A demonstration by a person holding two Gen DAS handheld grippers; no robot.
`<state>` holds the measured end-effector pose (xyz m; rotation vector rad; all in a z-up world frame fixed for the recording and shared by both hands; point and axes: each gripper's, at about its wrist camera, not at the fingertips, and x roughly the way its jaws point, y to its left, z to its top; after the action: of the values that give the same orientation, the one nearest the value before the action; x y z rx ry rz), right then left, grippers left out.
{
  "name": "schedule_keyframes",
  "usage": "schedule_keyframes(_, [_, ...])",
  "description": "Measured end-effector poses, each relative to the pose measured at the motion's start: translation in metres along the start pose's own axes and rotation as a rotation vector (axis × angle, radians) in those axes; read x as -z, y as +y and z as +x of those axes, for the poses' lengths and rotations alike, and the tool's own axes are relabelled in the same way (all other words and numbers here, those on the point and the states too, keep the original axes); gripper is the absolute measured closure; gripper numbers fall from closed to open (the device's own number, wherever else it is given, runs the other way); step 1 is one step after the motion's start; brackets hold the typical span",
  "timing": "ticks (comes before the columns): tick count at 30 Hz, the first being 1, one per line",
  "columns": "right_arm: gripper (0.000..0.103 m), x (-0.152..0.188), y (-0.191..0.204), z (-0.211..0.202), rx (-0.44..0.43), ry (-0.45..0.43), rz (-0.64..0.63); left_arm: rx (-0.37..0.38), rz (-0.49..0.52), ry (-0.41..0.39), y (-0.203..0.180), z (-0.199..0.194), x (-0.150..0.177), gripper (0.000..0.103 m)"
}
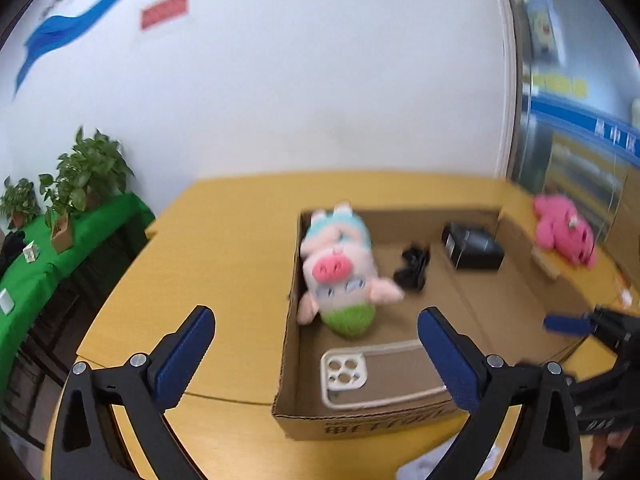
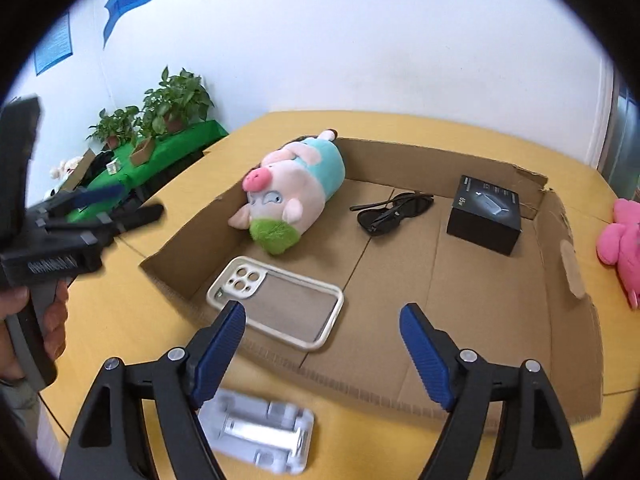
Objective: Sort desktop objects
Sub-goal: 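Open both grippers to release the phone case in the box, then withdraw both grippers and move toward the white folding phone stand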
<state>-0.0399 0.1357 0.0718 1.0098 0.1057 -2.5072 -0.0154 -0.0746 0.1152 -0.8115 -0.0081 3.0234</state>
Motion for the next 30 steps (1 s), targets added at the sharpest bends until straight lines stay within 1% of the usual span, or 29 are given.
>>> schedule_keyframes(1, [0.023, 0.004, 0.000, -0.004, 0.014, -0.006, -0.005, 0.019, -0.031, -0.030, 0.000, -0.010, 0.003, 0.000])
schedule_keyframes(4, [0.023, 0.013, -0.002, -0.011, 0.033, 0.003, 0.005, 0.060, -0.085, -0.056, -0.001, -0.024, 0.008, 0.000])
schedule_keyframes(8, [0.023, 0.021, -0.004, -0.021, 0.035, 0.003, 0.021, 0.049, -0.104, -0.093, -0.006, -0.036, 0.017, 0.000])
schedule_keyframes(12, [0.023, 0.025, -0.004, -0.031, 0.036, -0.013, 0.016, 0.067, -0.132, -0.088, -0.014, -0.047, 0.025, 0.000])
schedule_keyframes(15, [0.023, 0.028, -0.004, -0.033, 0.020, -0.009, 0.002, 0.073, -0.111, -0.075, -0.020, -0.053, 0.030, 0.000])
schedule_keyframes(17, [0.023, 0.030, -0.005, -0.033, 0.007, -0.004, 0.002, 0.055, -0.101, -0.048, -0.024, -0.052, 0.038, 0.000])
schedule_keyframes(18, [0.023, 0.032, -0.005, -0.033, -0.013, -0.001, 0.003, 0.054, -0.100, -0.029, -0.026, -0.051, 0.043, 0.000])
schedule_keyframes(23, [0.023, 0.056, 0.000, -0.037, -0.122, 0.010, -0.034, 0.096, -0.088, 0.092, -0.035, -0.038, 0.082, 0.000])
schedule_keyframes(26, [0.023, 0.076, 0.001, -0.026, -0.161, 0.065, -0.055, 0.125, -0.089, 0.175, -0.042, -0.028, 0.107, 0.000])
schedule_keyframes(28, [0.023, 0.090, -0.004, -0.009, -0.170, 0.129, -0.030, 0.153, -0.094, 0.239, -0.048, -0.018, 0.121, 0.000])
schedule_keyframes(30, [0.023, 0.097, -0.011, 0.005, -0.163, 0.169, 0.000, 0.173, -0.093, 0.276, -0.052, -0.010, 0.131, 0.000])
